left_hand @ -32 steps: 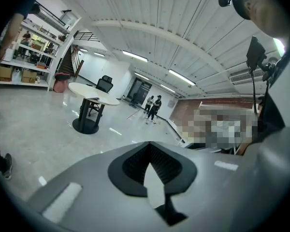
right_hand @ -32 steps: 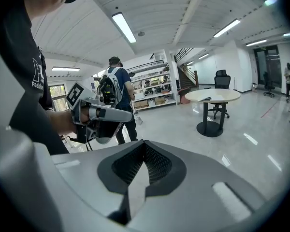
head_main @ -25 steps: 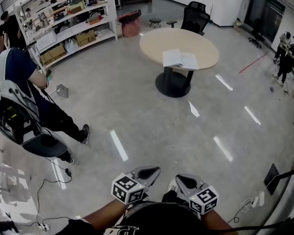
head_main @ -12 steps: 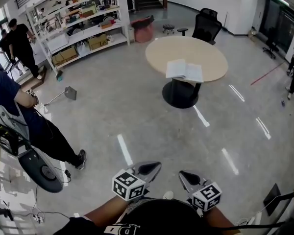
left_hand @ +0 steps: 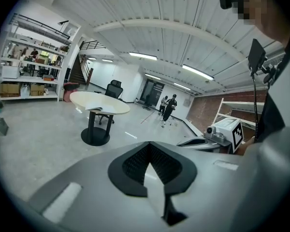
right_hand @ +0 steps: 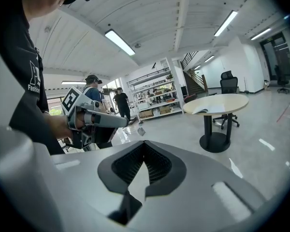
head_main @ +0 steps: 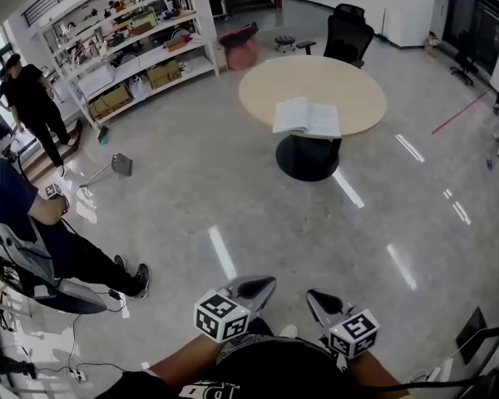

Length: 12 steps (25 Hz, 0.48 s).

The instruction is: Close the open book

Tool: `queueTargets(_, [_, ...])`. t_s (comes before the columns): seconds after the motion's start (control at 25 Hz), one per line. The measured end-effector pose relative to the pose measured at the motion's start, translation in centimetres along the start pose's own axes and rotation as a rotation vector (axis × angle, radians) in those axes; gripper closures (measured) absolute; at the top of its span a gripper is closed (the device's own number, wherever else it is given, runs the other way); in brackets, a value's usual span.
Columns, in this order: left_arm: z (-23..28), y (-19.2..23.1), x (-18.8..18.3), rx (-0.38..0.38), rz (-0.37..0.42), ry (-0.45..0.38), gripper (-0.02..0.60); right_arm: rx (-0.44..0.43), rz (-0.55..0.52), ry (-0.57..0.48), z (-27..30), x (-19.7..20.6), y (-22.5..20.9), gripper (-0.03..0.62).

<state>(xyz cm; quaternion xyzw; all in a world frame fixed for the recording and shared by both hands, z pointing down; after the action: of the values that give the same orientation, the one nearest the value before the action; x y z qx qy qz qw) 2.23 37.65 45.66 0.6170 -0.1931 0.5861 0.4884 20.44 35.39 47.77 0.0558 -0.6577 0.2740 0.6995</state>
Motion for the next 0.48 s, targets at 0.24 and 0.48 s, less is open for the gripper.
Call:
queueTargets(0.24, [1.9, 1.8, -0.1, 0.039, -0.021, 0.072, 0.574, 0.056, 0.038, -0.001, 1.4, 0.1, -2.0, 0.586])
queueTargets(0.48, [7.0, 4.4, -2.4, 0.113, -0.014, 0.071, 0.575, 0.131, 0.05, -0.003, 3.2, -0.8, -5.6, 0.586])
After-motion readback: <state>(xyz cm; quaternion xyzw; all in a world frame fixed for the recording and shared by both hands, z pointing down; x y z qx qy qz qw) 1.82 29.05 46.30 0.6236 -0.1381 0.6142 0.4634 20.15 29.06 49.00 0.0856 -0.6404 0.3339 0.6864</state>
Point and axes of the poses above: the fingertips, and each gripper's own axes: z forward along the fingers, y to its left, x out of its underside, the point moved 7 cm from there along -z, backward along the fingers, and after that the axes turned 13 degrees about -y, right-handed, at the moved point
